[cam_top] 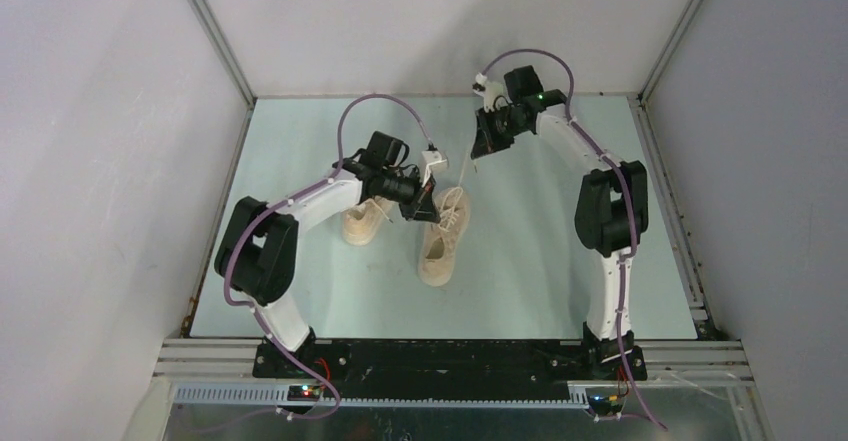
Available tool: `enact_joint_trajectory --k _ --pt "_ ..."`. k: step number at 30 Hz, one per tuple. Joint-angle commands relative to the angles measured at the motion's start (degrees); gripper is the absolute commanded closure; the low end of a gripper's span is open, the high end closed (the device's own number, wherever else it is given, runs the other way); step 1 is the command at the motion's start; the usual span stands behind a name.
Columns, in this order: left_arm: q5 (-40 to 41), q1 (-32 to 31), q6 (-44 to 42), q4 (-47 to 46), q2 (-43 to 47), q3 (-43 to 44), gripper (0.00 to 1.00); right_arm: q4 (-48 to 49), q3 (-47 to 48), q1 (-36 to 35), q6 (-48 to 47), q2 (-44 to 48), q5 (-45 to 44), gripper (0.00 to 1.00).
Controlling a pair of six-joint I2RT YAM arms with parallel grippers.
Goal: Tie the shoes
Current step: Wrap the shoelace around the shoelace.
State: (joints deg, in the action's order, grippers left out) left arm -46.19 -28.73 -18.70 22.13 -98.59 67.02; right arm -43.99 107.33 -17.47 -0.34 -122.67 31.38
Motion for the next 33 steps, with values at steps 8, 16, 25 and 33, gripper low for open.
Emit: enact_joint_trajectory --k 8,16,25,33 --pt "-10.99 0.96 1.13 -1.55 -1.53 1.46 1.00 -0.92 -4.16 -9.07 -5.57 15.32 7.18 1.00" --pt "-11.36 1.33 10.51 -7.61 -3.82 -0.45 1.00 -0.94 -14.55 -11.76 -7.02 23.32 10.49 1.00" --pt "-9.92 2.45 13.46 -8.14 -4.04 -0.69 1.00 0.38 -26.10 -16.35 -8.76 31.23 11.47 1.00" --pt "4.71 2.63 7.54 -3.95 2.62 -2.55 1.00 1.07 -27.04 -16.19 -8.87 33.39 9.68 1.00"
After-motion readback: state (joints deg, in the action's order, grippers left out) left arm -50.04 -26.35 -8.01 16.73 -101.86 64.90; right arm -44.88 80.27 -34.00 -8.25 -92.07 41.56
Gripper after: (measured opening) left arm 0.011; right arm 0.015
